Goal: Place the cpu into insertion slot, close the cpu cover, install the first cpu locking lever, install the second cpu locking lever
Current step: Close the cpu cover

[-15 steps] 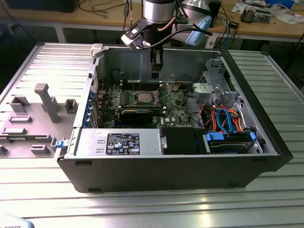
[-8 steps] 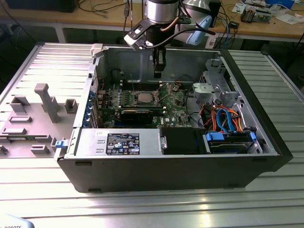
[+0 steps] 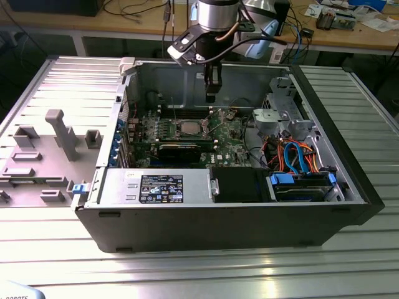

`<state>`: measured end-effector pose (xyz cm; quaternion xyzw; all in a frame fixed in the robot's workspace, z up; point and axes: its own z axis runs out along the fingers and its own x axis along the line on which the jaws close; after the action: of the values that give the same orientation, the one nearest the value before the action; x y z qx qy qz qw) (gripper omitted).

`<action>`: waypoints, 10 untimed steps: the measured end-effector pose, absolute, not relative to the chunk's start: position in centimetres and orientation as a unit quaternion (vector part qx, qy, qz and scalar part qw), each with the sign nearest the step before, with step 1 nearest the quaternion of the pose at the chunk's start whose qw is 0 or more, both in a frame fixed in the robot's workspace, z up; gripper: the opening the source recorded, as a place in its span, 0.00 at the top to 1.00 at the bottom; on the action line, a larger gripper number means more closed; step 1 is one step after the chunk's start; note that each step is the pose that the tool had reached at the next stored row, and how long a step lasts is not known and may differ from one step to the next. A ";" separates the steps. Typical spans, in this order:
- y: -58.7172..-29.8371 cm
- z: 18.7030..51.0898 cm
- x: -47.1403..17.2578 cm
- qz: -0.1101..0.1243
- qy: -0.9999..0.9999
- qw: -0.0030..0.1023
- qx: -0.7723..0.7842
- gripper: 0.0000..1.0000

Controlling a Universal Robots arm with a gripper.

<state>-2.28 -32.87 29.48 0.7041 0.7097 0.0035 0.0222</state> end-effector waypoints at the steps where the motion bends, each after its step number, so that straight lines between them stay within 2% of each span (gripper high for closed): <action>1: -32.9 29.5 -2.2 0.003 0.710 0.022 0.704 0.89; 10: -32.9 29.5 -1.0 0.003 0.710 0.022 0.704 0.89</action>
<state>-0.99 -32.87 29.48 0.7041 0.7098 0.0034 0.0220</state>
